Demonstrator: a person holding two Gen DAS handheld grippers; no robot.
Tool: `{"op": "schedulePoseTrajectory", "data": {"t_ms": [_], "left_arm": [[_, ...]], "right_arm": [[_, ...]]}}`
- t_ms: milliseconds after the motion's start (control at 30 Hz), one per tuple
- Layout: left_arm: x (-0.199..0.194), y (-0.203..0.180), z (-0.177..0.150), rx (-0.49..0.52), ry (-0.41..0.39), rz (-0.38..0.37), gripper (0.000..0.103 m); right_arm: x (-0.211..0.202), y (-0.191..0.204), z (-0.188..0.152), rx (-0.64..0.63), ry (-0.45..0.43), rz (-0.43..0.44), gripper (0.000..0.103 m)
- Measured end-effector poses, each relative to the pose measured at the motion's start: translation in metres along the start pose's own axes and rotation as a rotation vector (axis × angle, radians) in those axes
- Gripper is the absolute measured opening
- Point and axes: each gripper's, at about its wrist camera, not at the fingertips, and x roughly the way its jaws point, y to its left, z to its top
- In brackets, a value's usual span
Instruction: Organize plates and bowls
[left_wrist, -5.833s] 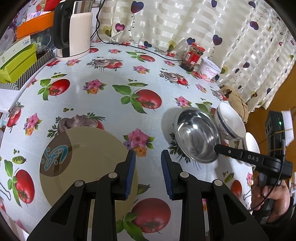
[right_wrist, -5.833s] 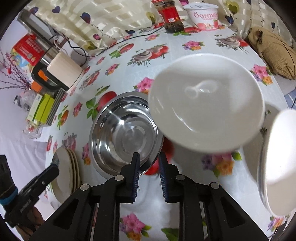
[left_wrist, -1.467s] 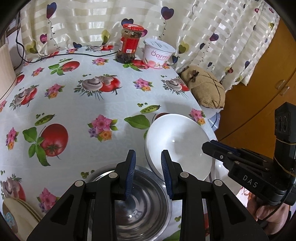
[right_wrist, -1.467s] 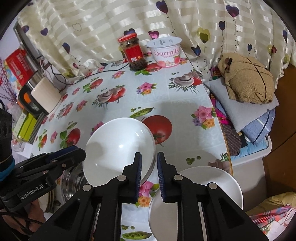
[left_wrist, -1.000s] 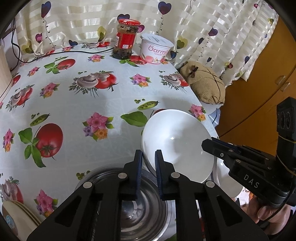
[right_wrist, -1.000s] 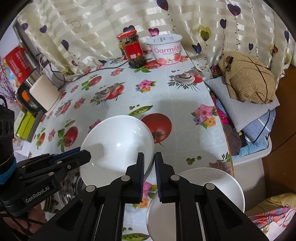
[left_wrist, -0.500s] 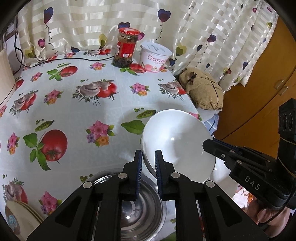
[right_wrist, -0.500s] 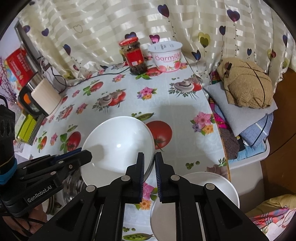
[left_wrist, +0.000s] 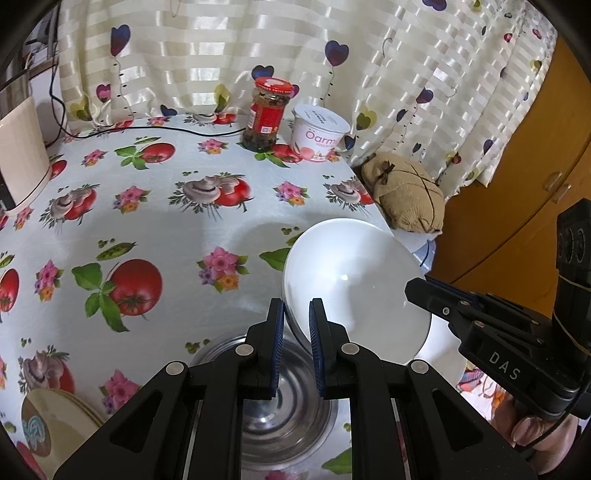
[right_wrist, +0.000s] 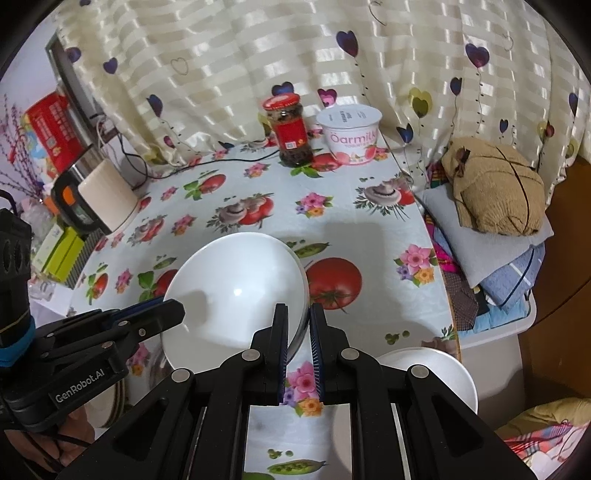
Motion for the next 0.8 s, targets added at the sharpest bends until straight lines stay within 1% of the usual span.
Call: {"op": "schedulePoseTrajectory", "data": {"t_ms": [300, 500, 800], "left_arm": [[-0.019, 0.018, -0.013, -0.028, -0.013, 0.019, 0.015], [-0.031, 0.031, -0.024, -0.043, -0.018, 0.042, 0.015], [-0.032, 0.046, -0.038, -0.066, 0.0, 0.062, 0.015]], "right_arm": [[-0.007, 0.027, -0.006, -0.032, -0.002, 0.016, 0.012], [-0.006, 0.045, -0.013, -0.05, 0.011, 0.034, 0.012], [0.0, 0.063, -0.025, -0.069, 0.036, 0.052, 0.012]]}}
